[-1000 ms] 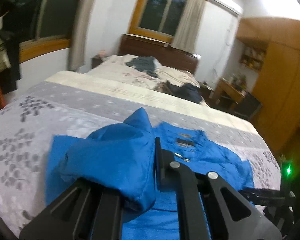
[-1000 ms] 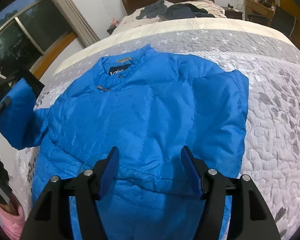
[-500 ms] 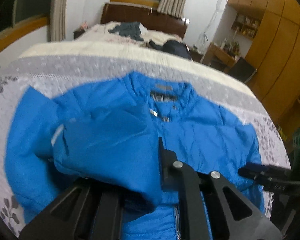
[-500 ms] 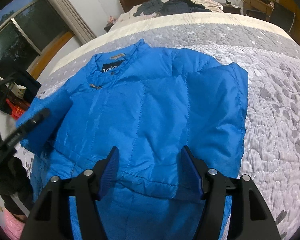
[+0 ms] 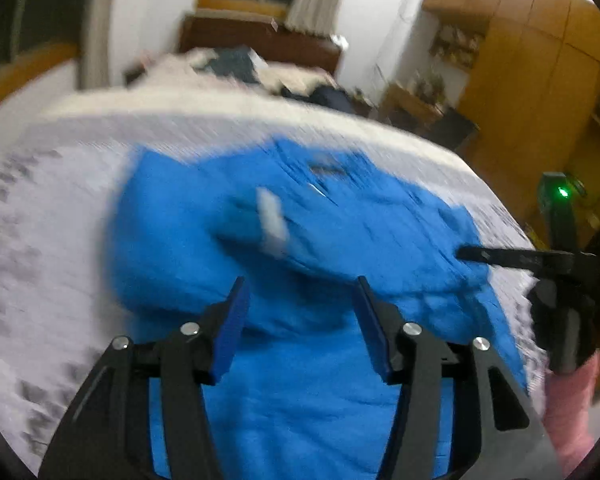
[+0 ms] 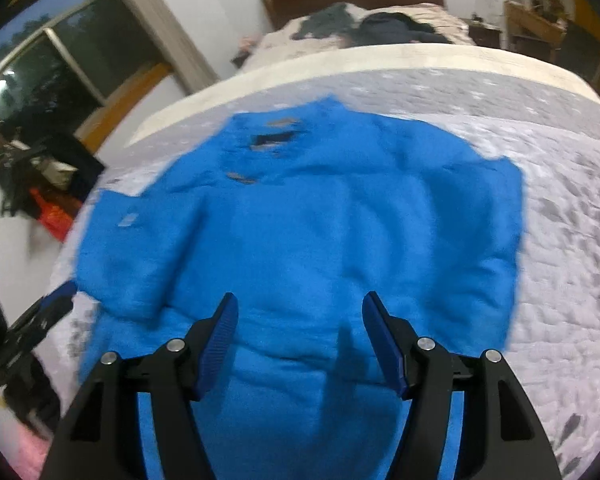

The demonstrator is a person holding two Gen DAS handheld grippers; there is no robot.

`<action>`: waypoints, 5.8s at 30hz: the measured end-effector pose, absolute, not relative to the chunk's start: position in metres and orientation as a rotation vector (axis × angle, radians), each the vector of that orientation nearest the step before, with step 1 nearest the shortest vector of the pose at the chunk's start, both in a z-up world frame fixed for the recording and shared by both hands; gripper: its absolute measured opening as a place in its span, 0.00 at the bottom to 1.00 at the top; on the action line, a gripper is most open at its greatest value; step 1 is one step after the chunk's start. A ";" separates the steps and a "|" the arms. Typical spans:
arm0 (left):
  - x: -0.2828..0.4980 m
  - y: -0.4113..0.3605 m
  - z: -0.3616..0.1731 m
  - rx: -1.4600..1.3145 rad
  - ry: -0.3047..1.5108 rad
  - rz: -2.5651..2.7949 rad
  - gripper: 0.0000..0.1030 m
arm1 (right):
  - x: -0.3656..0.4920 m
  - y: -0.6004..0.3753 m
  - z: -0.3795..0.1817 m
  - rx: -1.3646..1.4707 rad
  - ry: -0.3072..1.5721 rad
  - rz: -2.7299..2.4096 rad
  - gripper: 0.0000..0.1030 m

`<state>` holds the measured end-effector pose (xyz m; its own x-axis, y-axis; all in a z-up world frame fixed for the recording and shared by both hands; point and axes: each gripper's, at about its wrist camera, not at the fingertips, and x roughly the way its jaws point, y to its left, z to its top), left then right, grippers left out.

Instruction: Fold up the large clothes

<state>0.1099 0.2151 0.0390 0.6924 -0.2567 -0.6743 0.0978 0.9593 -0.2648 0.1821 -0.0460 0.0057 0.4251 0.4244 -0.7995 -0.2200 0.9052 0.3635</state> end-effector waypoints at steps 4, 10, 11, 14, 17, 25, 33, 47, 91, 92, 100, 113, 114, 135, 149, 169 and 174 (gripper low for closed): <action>0.132 0.248 0.035 -0.225 0.783 -0.101 0.53 | 0.194 0.003 0.015 0.214 1.122 0.528 0.64; 0.165 0.270 -0.009 -0.285 0.887 -0.017 0.53 | 0.220 0.069 -0.004 0.222 1.248 0.608 0.64; 0.166 0.273 -0.013 -0.287 0.891 -0.014 0.53 | 0.226 0.078 -0.012 0.228 1.275 0.616 0.61; 0.165 0.278 -0.017 -0.276 0.897 -0.017 0.53 | 0.233 0.098 -0.022 0.204 1.305 0.619 0.45; 0.163 0.284 -0.010 -0.288 0.887 -0.027 0.53 | 0.232 0.106 -0.023 0.143 1.281 0.593 0.19; 0.159 0.275 0.030 -0.309 0.785 -0.087 0.52 | 0.229 0.046 0.023 0.189 1.135 0.485 0.09; 0.193 0.236 0.002 -0.328 0.877 -0.176 0.51 | 0.249 0.011 -0.016 0.283 1.217 0.447 0.10; 0.198 0.246 -0.005 -0.297 0.889 -0.151 0.53 | 0.227 0.022 0.020 0.078 1.069 0.329 0.45; 0.198 0.194 0.010 -0.135 0.893 -0.136 0.62 | 0.210 -0.090 0.031 0.208 1.009 0.304 0.30; 0.200 0.192 0.006 -0.129 0.906 -0.137 0.62 | 0.213 -0.086 0.027 0.203 1.015 0.303 0.30; 0.209 0.205 -0.032 -0.130 0.976 -0.124 0.62 | 0.224 -0.105 -0.027 0.244 1.099 0.255 0.30; 0.172 0.215 -0.003 -0.163 0.954 -0.138 0.63 | 0.188 -0.115 -0.013 0.280 1.018 0.315 0.39; 0.162 0.218 0.003 -0.163 0.951 -0.142 0.63 | 0.179 -0.116 -0.007 0.271 1.005 0.326 0.41; -0.098 0.301 -0.029 -0.358 1.114 -0.196 0.77 | -0.069 -0.148 -0.035 0.256 1.042 0.386 0.62; -0.103 0.279 -0.055 -0.517 1.174 -0.353 0.77 | -0.109 -0.142 -0.061 0.336 1.112 0.445 0.64; -0.098 0.274 -0.022 -0.611 1.059 -0.413 0.12 | -0.106 -0.146 -0.017 0.381 0.903 0.540 0.12; -0.082 0.282 0.010 -0.653 0.933 -0.461 0.11 | -0.091 -0.148 0.018 0.376 0.826 0.570 0.11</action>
